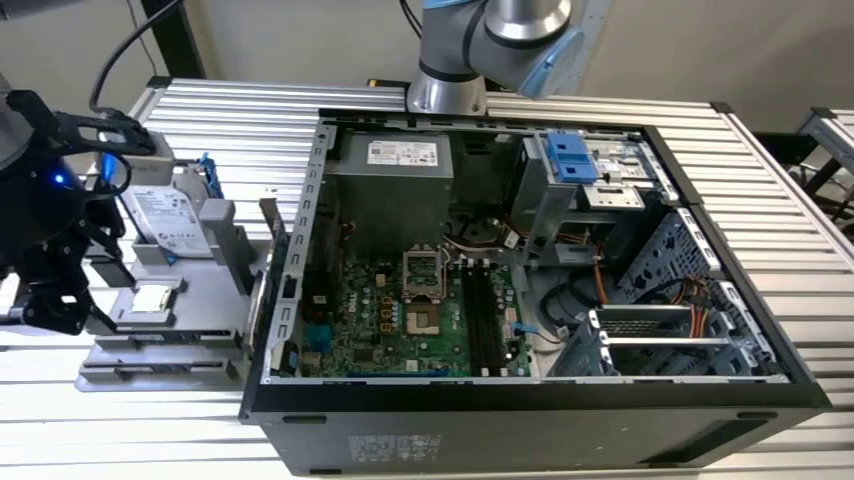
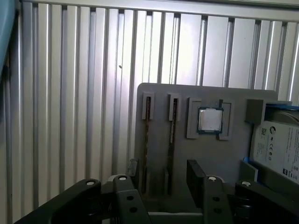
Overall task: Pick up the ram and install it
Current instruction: 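Pick up the ram and move it above insertion slot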
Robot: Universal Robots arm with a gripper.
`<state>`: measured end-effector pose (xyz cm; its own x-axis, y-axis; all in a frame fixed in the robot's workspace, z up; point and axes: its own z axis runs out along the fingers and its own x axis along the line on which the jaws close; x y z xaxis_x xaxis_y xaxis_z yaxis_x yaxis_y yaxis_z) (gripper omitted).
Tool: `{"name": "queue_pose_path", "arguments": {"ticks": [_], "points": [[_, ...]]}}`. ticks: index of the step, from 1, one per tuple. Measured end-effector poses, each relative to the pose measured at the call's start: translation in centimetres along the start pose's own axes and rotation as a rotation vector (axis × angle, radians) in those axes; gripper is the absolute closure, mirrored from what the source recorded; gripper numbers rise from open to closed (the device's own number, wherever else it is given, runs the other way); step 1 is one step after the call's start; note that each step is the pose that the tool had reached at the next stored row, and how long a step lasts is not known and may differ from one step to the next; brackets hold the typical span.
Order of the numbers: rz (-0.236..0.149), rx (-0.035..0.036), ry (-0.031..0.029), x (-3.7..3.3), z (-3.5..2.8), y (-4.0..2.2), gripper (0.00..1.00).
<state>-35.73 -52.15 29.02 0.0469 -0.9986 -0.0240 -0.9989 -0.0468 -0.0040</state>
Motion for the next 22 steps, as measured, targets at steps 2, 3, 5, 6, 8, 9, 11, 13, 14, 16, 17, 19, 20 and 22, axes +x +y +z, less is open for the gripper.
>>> {"name": "queue_pose_path", "arguments": {"ticks": [2,3,5,6,8,9,11,13,14,16,17,19,20,22], "points": [[0.0,0.0,0.0,0.01,0.2,0.0,0.0],[0.0,0.0001,0.0,0.01,0.3,0.0,0.0],[0.0,0.0001,0.0,0.01,0.48,0.0,0.0],[0.0,0.0001,0.0,0.01,0.58,0.0,0.0],[0.001,0.0001,0.0,0.02,0.77,0.0,0.0],[0.001,0.0002,-0.0001,0.02,0.86,0.0,0.0],[0.001,0.0001,0.0,0.03,1.06,0.0,0.0],[0.001,0.0002,0.0,0.03,1.27,0.01,0.0],[0.002,0.0003,0.0,0.03,1.39,0.01,0.0],[0.003,0.0003,0.0,0.04,1.62,0.02,0.0],[0.004,0.0003,0.0,0.04,1.74,0.02,0.0],[0.005,0.0002,0.0,0.06,1.96,0.01,0.0],[0.007,0.0003,0.0,0.07,2.08,0.01,0.0],[0.009,0.0004,0.0,0.09,2.31,0.02,0.0]]}}
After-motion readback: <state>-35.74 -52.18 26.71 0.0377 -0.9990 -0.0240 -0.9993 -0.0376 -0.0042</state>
